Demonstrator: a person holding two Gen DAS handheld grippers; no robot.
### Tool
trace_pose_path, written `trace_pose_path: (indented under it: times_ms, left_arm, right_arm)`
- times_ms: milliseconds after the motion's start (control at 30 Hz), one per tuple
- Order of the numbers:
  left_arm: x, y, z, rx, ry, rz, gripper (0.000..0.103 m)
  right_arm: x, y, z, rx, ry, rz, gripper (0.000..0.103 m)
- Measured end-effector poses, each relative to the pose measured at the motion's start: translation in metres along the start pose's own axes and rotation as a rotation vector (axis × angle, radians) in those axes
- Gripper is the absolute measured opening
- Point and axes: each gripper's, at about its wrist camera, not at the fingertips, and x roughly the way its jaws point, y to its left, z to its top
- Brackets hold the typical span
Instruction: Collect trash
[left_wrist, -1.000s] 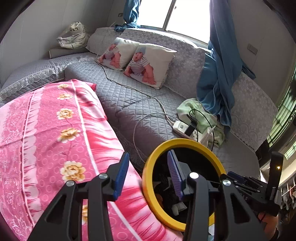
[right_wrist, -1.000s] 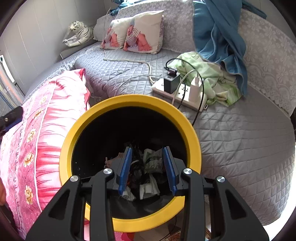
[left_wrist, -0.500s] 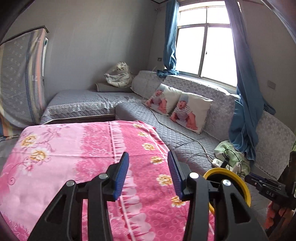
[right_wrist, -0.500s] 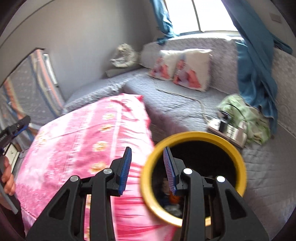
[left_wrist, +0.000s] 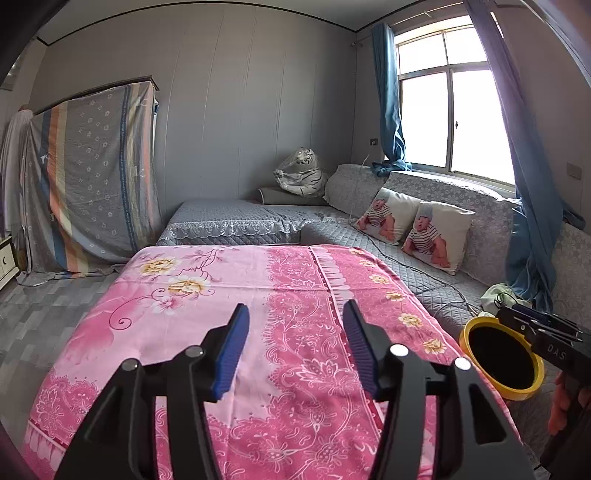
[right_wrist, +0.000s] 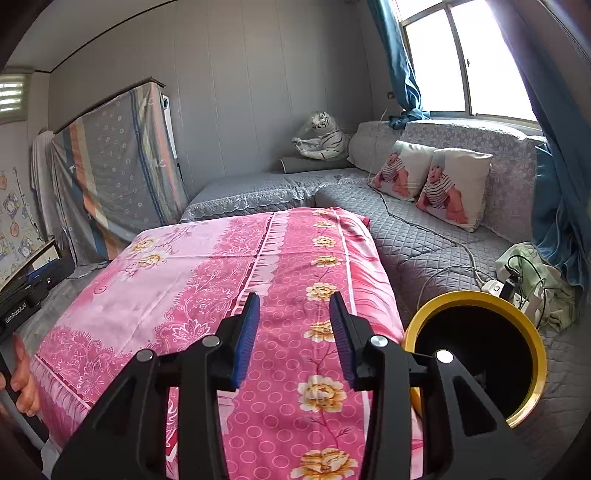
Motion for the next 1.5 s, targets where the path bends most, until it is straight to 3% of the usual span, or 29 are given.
trace_pose_path:
  times_ms: [33,200,400,467,1000,1500]
  left_arm:
    - [-0.003,0.002,-0.003,-0.011,-0.003,-0.008,0.054]
    - [-0.016,0.011,-0.012,-0.064,-0.021,-0.014,0.066]
    - [-0.026,0.011,-0.014,-0.068,-0.073,0.012,0.089]
    - [-0.029,0.011,-0.015,-0.079,-0.099,0.016,0.095]
    - [-0.024,0.012,-0.013,-0.1,-0.074,0.075,0.095]
    - [-0.032,0.002,-0.005,-0.059,-0.126,0.078,0.095]
  right_arm:
    - [0.001,0.005,-0.002,-0.006,-0.003,0.002,0.04]
    - [-0.001,0.014,-0.01,-0.013,-0.033,-0.007,0.064]
    - [-0.01,0.014,-0.014,-0.004,-0.108,-0.034,0.093]
    - [-0.014,0.014,-0.015,-0.008,-0.133,-0.039,0.094]
    - [-0.014,0.016,-0.023,0.008,-0.172,-0.064,0.095]
    - [-0.016,0.008,-0.021,0.056,-0.168,-0.075,0.095]
